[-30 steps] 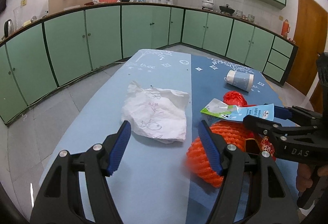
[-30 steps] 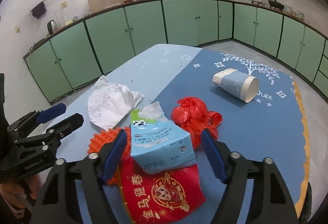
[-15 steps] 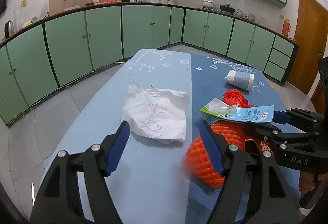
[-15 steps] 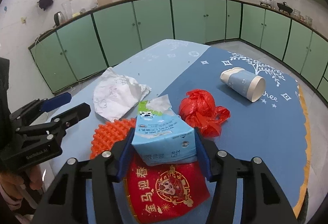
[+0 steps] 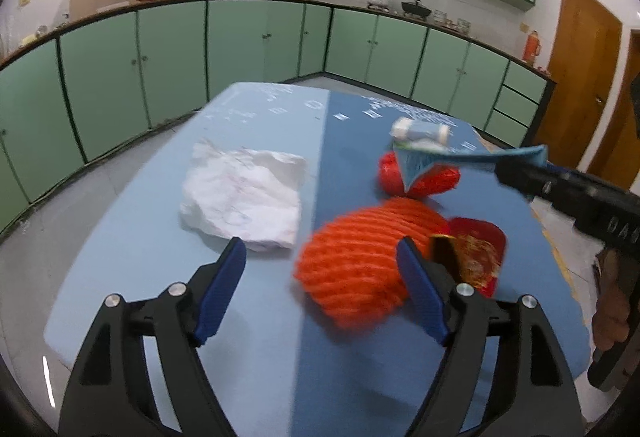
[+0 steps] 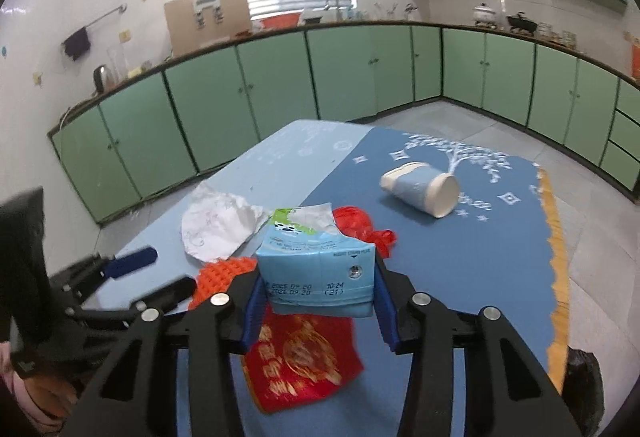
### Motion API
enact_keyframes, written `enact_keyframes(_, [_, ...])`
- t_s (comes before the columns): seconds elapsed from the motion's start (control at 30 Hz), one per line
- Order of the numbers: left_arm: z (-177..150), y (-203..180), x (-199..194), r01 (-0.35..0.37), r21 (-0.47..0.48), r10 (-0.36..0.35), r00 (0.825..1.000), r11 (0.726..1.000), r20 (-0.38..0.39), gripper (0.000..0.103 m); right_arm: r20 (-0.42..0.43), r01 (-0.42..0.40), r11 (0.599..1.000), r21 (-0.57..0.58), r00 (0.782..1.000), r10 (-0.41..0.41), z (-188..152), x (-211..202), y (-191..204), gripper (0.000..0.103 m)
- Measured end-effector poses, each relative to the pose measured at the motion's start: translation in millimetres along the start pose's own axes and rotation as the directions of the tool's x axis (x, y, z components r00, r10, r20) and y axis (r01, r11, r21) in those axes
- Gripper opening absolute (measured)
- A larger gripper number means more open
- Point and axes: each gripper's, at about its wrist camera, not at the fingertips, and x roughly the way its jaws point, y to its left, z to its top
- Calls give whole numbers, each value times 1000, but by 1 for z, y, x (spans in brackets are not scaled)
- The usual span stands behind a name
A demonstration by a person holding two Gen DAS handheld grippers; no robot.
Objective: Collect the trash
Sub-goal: 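Grasp the orange foam net with the left gripper, then carry the foam net and milk carton over the bin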
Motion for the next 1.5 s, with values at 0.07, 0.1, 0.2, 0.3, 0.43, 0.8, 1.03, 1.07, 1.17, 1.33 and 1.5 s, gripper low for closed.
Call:
enact_keyframes(0.07, [-3, -8, 6, 9, 14, -8, 1000, 1000, -17, 78, 14, 3, 1000, 18, 1000, -4, -2, -8, -5, 46])
enact_keyframes(0.1, [-4, -10, 9, 11, 17, -11, 1000, 1000, -23, 78, 21, 10, 1000, 26, 1000, -11, -3, -13, -9, 46])
enact_keyframes(0.2, [-6, -13, 23, 29, 8, -29, 998, 1000, -59, 72, 25, 34, 999, 39, 999, -35, -6, -21, -16, 46])
enact_keyframes(0.3, [-7, -15, 33, 45, 3, -45, 995, 999, -88, 47, 17, 54, 997, 54, 998, -54, -10, -25, -23, 46])
enact_keyframes(0.43, [-7, -14, 30, 37, 6, -37, 997, 999, -70, 23, 8, 74, 995, 73, 997, -75, -16, -26, -29, 46])
enact_keyframes(0.8, [25, -6, -30, -19, -1, 19, 991, 1000, 130, 20, 83, 126, 987, 102, 987, -135, -8, -55, -41, 46])
enact_keyframes(1.03, [43, -34, -45, 58, 28, -62, 984, 998, 164, 20, 128, 158, 978, 133, 976, -175, -3, -79, -52, 46])
enact_keyframes(1.07, [44, -41, -44, 79, 35, -84, 983, 996, 162, 20, 130, 162, 977, 137, 975, -180, -4, -81, -53, 46])
enact_keyframes(1.17, [46, -68, -38, 136, 75, -146, 978, 988, 152, 20, 136, 185, 970, 155, 969, -207, -7, -92, -60, 46])
enact_keyframes(1.33, [46, -116, -28, 237, 139, -253, 960, 962, 119, 20, 138, 243, 948, 207, 952, -274, -19, -115, -82, 46])
enact_keyframes(1.5, [40, -171, -12, 328, 203, -348, 935, 922, 70, 20, 127, 324, 905, 277, 921, -369, -38, -145, -114, 46])
